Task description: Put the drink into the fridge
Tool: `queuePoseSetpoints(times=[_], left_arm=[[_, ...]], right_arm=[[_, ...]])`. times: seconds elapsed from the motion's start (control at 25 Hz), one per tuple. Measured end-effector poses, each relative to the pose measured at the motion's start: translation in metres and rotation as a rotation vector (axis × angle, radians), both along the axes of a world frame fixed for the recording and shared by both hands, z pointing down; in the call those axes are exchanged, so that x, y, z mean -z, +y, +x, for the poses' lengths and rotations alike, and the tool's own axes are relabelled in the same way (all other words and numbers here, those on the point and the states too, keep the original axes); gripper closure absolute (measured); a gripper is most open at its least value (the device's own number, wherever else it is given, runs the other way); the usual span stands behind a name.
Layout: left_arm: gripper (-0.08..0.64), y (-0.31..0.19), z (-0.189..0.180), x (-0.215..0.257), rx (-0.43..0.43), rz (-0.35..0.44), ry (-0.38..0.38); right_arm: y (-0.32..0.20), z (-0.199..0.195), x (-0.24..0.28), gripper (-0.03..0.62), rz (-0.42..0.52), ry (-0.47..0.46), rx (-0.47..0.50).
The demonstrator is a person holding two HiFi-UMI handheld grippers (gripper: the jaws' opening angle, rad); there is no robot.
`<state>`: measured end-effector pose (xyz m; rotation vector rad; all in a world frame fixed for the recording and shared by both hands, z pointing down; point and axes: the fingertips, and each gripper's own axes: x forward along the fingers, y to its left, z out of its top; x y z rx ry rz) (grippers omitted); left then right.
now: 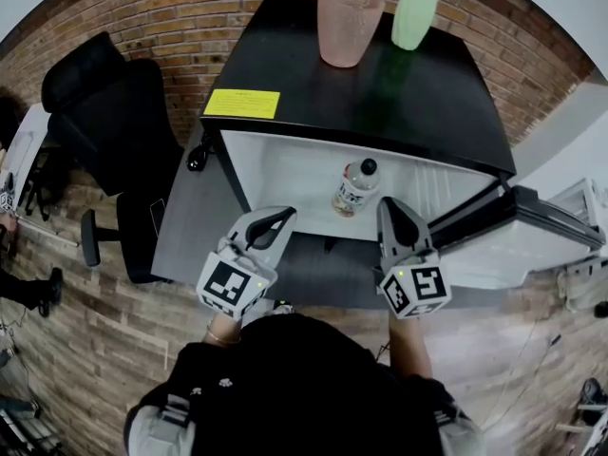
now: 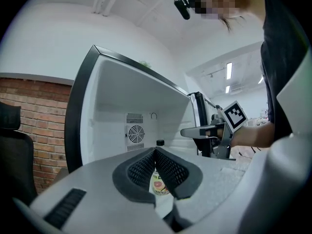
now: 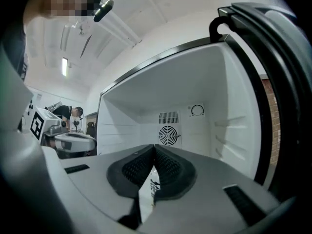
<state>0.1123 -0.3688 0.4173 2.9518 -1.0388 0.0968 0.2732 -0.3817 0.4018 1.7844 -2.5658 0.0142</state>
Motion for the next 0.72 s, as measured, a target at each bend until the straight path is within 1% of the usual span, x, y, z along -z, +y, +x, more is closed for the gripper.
queuePoseSetpoints(times=[0.24,0.36,0.72], left_arm=[[0.557,0.003,0.013,-0.003,-0.033,-0.003,-0.012],[0.557,0.006,0.019,-0.006,-0.05,-0.008,-0.021],[0.557,0.006,0.024,-0.007,-0.059,-0.011,-0.029]], right_arm=[[0.018,0.001,-0.018,0.592,-0.047,-0.039,-0.008],[0.024,-0.001,-0.022,0.593,-0.056,-0.048,-0.006],[0.028,-0.001,-0.023,0.594,-0.059,-0.037,-0.001]])
